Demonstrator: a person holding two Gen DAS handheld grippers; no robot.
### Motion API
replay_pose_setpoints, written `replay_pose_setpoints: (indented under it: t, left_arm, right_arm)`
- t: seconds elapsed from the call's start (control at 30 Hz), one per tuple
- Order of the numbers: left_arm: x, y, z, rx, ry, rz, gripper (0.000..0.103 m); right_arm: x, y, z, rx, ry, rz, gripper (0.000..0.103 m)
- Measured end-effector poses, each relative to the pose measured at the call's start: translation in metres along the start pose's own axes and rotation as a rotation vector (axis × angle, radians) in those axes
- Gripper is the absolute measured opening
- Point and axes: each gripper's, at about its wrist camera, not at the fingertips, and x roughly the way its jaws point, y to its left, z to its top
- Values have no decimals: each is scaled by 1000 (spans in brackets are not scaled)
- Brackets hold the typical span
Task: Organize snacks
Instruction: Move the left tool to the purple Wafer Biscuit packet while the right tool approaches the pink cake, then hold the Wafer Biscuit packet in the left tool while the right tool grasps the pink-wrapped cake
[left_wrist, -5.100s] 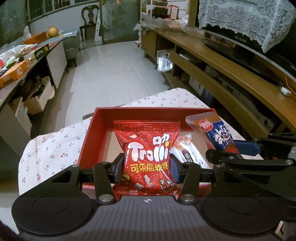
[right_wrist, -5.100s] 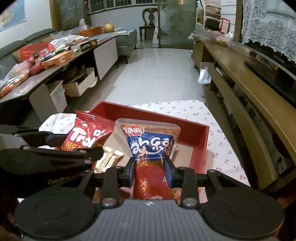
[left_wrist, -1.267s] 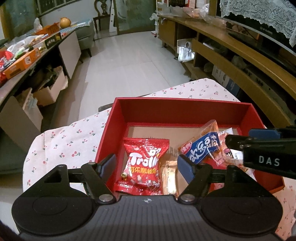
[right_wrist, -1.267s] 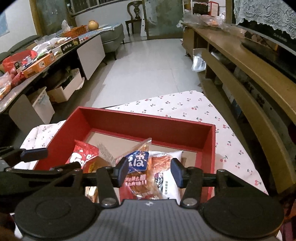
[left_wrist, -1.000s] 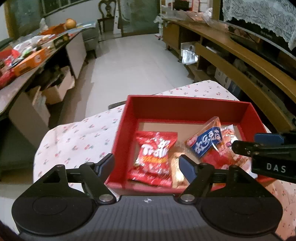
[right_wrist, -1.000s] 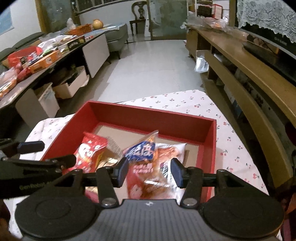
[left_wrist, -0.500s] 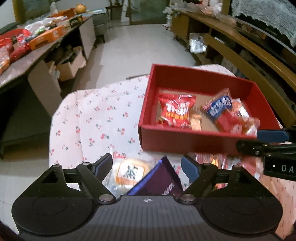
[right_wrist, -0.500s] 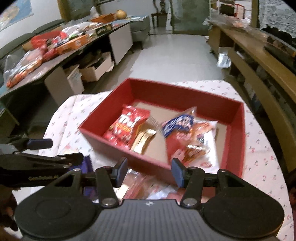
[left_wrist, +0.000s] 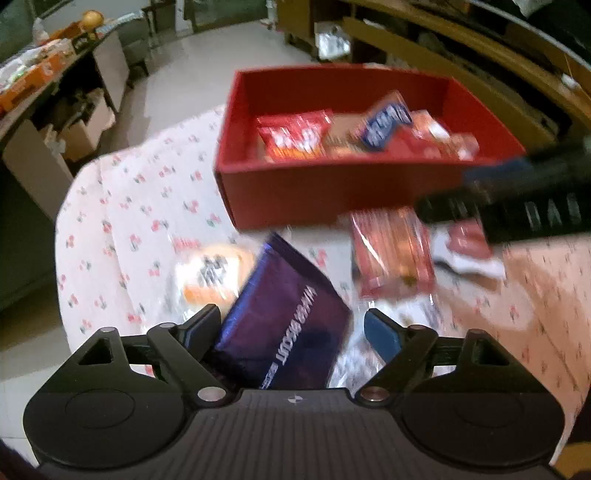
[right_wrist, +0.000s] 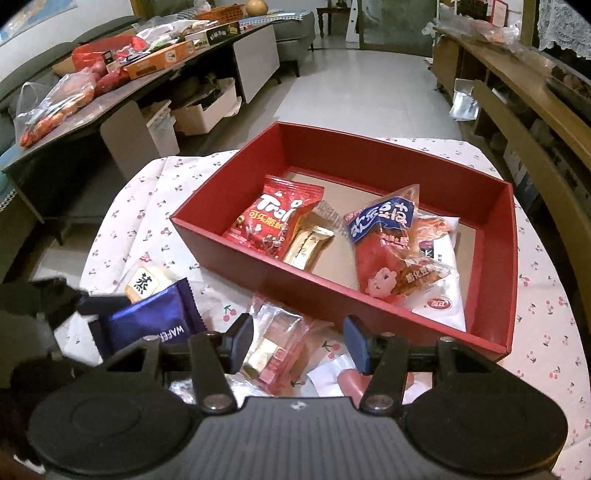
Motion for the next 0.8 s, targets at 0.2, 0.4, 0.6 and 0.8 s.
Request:
replay_pose_setpoints:
  t: [0.2,0.4,0.6,0.8]
  left_arm:
    - [-11,-12,-23,2,38,-69,87]
    - [-5,-11,-19,-40,44,-11,87]
    - [11,-18,-8,-21,52,60,86]
    - [16,-19,-12,-31,90,43,72]
  right_arm:
    - [-4,5,-2,-17,6,19,60]
    - [-6,0,-4,-11,12,16,62]
    - [-4,-8,-7,12,31,15,62]
    - [4,-15,-7,40,62,18,62]
